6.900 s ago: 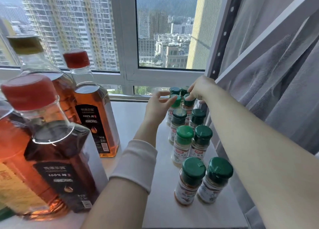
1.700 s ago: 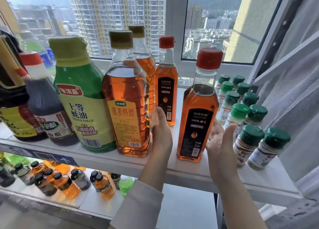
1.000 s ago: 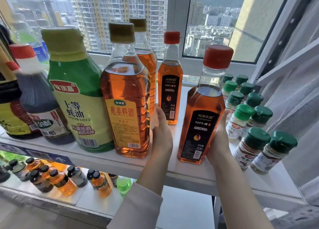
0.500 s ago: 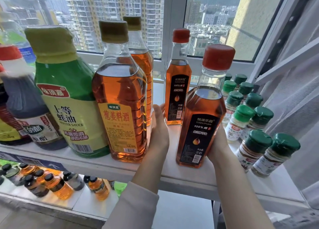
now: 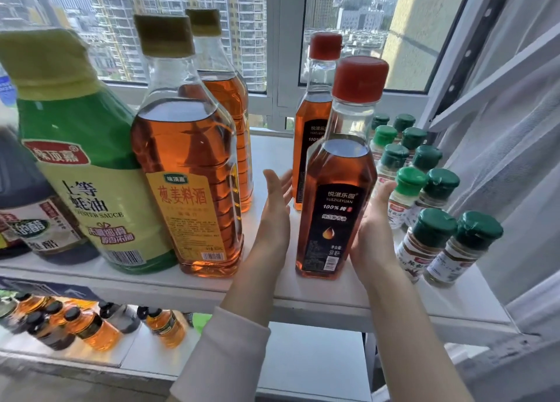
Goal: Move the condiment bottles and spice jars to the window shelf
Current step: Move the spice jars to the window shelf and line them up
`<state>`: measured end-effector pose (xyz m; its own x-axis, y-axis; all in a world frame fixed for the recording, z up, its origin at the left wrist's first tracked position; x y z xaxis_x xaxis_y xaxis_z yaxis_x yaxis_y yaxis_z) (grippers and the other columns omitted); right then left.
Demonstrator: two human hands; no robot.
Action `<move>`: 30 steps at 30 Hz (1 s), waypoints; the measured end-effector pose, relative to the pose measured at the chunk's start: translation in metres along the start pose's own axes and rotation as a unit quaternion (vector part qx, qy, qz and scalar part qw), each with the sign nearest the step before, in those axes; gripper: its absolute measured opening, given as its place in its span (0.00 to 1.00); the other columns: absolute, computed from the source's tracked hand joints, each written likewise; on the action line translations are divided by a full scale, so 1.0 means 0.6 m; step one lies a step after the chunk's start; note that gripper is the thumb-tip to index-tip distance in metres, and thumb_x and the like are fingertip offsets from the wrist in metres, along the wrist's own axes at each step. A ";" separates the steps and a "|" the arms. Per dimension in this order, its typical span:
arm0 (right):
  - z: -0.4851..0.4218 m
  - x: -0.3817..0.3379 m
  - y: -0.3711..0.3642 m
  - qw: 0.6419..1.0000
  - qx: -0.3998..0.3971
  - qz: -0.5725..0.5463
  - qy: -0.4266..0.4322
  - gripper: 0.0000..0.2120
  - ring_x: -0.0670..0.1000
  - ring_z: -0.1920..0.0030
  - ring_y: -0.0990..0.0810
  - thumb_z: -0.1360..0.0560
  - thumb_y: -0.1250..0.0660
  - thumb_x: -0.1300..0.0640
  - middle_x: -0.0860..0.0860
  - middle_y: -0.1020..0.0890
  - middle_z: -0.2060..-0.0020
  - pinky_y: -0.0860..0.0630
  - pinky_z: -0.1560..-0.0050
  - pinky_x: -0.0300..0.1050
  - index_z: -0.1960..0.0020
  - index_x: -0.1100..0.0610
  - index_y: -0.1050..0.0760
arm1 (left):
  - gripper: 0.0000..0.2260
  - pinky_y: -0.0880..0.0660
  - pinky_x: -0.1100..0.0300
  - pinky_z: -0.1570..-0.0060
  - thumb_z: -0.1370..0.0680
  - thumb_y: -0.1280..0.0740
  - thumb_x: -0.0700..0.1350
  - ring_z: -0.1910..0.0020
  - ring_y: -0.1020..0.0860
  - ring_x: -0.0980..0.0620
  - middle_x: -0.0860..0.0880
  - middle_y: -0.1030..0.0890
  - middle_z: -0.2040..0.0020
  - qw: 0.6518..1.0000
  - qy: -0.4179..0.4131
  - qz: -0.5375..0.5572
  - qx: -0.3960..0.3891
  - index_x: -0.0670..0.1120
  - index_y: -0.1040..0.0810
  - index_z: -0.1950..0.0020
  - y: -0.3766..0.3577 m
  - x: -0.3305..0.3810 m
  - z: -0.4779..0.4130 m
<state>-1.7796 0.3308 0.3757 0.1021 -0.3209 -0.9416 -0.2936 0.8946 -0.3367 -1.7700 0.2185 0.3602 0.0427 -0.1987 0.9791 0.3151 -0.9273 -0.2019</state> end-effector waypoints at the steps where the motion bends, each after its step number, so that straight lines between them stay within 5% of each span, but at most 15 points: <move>1: 0.002 0.004 0.002 1.000 0.003 0.003 0.000 0.35 0.48 0.40 0.23 0.24 0.68 0.36 0.48 0.18 0.46 0.36 0.30 0.54 0.48 0.48 0.24 | 0.45 0.42 0.43 0.29 0.38 0.58 0.79 0.33 0.30 0.50 0.50 0.26 0.33 1.000 0.004 0.001 0.000 0.55 0.30 0.32 0.000 -0.001 0.001; 6: 0.014 0.018 -0.001 1.000 -0.006 -0.026 -0.011 0.43 0.52 0.36 0.25 0.32 0.61 0.30 0.55 0.23 0.37 0.34 0.31 0.56 0.30 0.55 0.33 | 0.47 0.41 0.43 0.29 0.39 0.59 0.79 0.32 0.31 0.48 0.48 0.28 0.32 1.000 0.011 -0.001 -0.006 0.54 0.31 0.31 -0.002 -0.005 0.009; 12: 0.012 0.026 -0.007 0.999 0.006 -0.046 -0.015 0.55 0.53 0.32 0.30 0.44 0.51 0.22 0.54 0.30 0.31 0.37 0.30 0.59 0.26 0.53 0.41 | 0.52 0.42 0.41 0.30 0.48 0.53 0.84 0.29 0.35 0.48 0.50 0.33 0.28 1.000 0.009 0.015 -0.007 0.60 0.35 0.29 -0.009 -0.009 0.019; 18: 0.009 0.020 -0.017 0.998 -0.034 -0.054 0.000 0.44 0.55 0.36 0.26 0.36 0.55 0.29 0.56 0.25 0.34 0.32 0.33 0.55 0.28 0.54 0.37 | 0.40 0.33 0.46 0.33 0.32 0.51 0.74 0.36 0.26 0.48 0.47 0.25 0.35 0.994 -0.002 0.102 -0.043 0.50 0.32 0.30 -0.032 0.004 0.031; 30: 0.009 0.019 -0.001 1.000 -0.012 0.011 0.009 0.43 0.54 0.38 0.24 0.36 0.56 0.27 0.53 0.22 0.38 0.32 0.32 0.58 0.30 0.49 0.33 | 0.44 0.33 0.46 0.33 0.39 0.43 0.77 0.36 0.26 0.48 0.47 0.24 0.35 0.994 -0.018 0.099 -0.049 0.52 0.31 0.31 -0.042 0.009 0.032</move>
<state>-1.7729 0.3283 0.3649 0.0777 -0.3079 -0.9482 -0.3190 0.8934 -0.3163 -1.7593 0.2468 0.3709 0.1287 -0.3712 0.9196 0.2040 -0.8976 -0.3909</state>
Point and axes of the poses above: each hand's wrist, its own z-axis away from the middle knuckle, its own y-axis out of the back of the hand, x = y × z, the point moved 8 cm from there along -z, towards the middle knuckle
